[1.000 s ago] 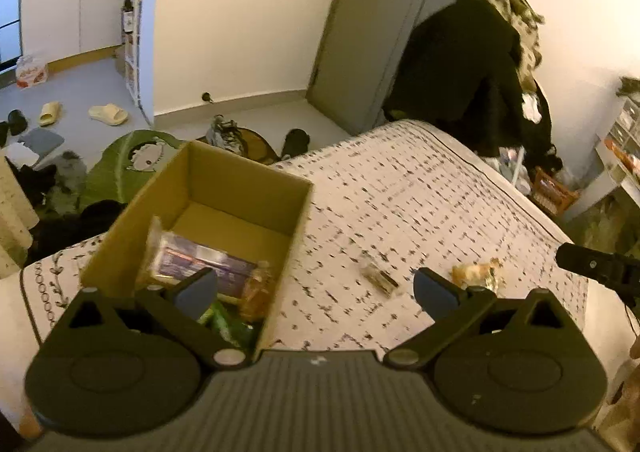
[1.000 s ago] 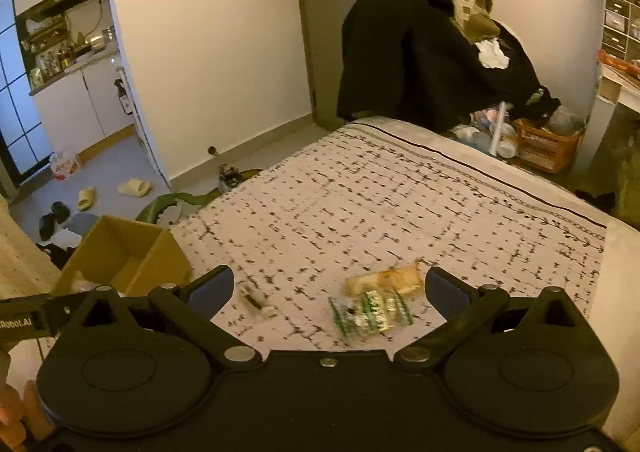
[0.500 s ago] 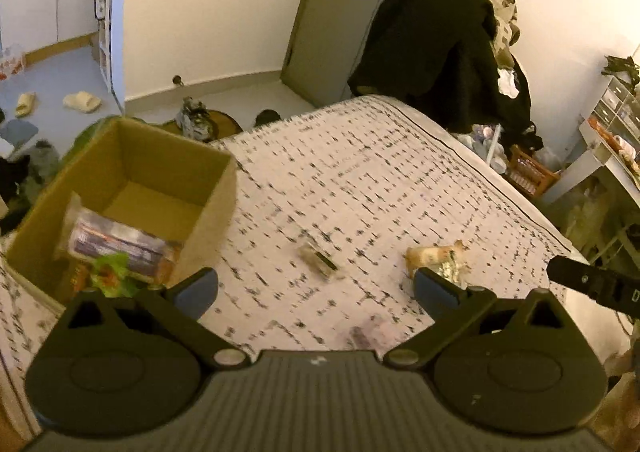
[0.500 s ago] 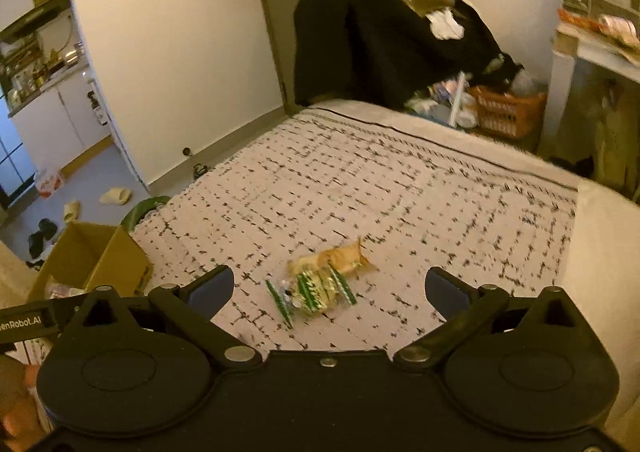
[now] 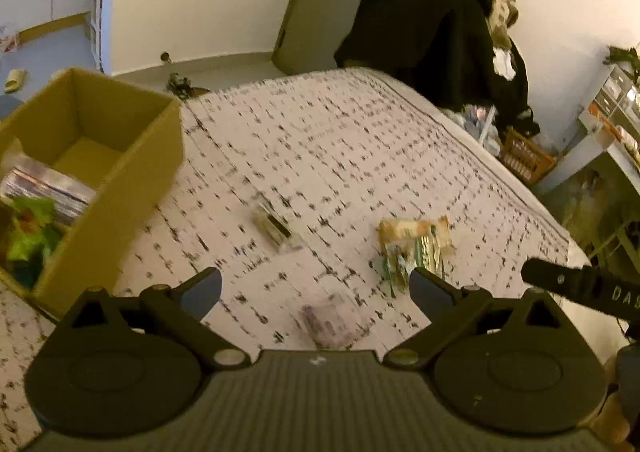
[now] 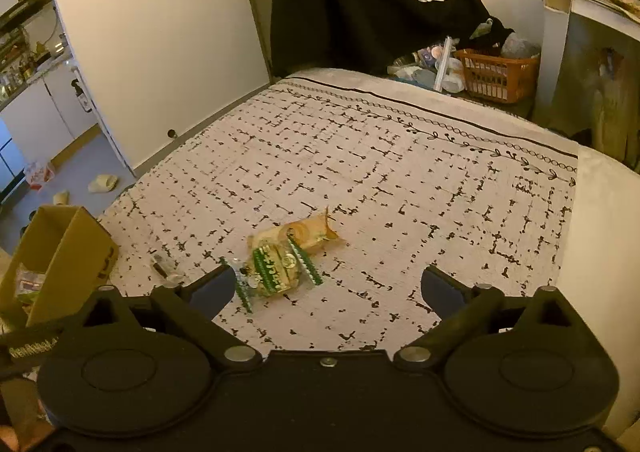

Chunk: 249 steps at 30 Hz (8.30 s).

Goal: Organize snacks
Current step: 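Move both tools back over the last snacks on the bed, then grasp the pink clear packet with the left gripper while the right grasps the bread packet, then carry both packets over the box and open both grippers to drop them, then move both tools back over the last two snacks on the bed, then grasp the small clear packet with the left gripper while the right grasps the orange-labelled biscuit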

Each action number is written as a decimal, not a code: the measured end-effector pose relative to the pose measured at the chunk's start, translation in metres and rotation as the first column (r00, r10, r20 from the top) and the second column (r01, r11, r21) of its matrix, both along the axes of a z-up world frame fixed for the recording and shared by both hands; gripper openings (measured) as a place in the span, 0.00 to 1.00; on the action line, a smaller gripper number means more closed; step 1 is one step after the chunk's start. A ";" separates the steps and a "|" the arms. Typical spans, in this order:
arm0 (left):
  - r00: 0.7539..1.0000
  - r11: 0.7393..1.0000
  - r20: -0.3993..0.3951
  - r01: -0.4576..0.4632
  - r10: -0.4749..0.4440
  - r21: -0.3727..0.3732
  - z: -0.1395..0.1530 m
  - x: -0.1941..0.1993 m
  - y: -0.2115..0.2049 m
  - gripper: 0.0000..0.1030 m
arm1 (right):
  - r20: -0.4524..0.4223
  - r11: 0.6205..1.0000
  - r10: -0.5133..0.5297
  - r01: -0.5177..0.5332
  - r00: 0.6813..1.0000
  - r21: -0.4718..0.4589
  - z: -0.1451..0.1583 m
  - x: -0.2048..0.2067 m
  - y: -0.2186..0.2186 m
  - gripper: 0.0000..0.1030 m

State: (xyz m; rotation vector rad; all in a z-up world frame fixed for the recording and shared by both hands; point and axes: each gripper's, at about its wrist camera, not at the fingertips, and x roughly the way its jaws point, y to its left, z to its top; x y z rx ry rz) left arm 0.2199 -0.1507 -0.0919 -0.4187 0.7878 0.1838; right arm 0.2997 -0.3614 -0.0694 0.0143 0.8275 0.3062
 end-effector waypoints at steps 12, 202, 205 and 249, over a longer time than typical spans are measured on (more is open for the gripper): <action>0.997 1.000 -0.080 0.012 -0.012 -0.005 -0.050 0.019 -0.018 0.88 | -0.041 0.998 0.065 -0.065 0.997 0.007 -0.020 0.015 0.017 0.91; 0.999 0.990 -0.029 -0.030 0.034 0.136 0.047 0.003 0.069 1.00 | 0.062 0.994 -0.048 0.042 0.997 0.102 0.048 0.001 0.056 1.00; 0.999 0.993 -0.033 -0.021 0.025 0.116 0.043 0.014 0.061 1.00 | 0.045 0.988 -0.117 0.112 0.992 0.109 0.037 0.012 0.041 0.99; 0.984 0.997 -0.170 -0.051 0.060 0.053 -0.072 0.107 0.039 0.25 | -0.110 0.977 -0.213 0.214 0.971 -0.003 -0.091 0.096 0.095 0.49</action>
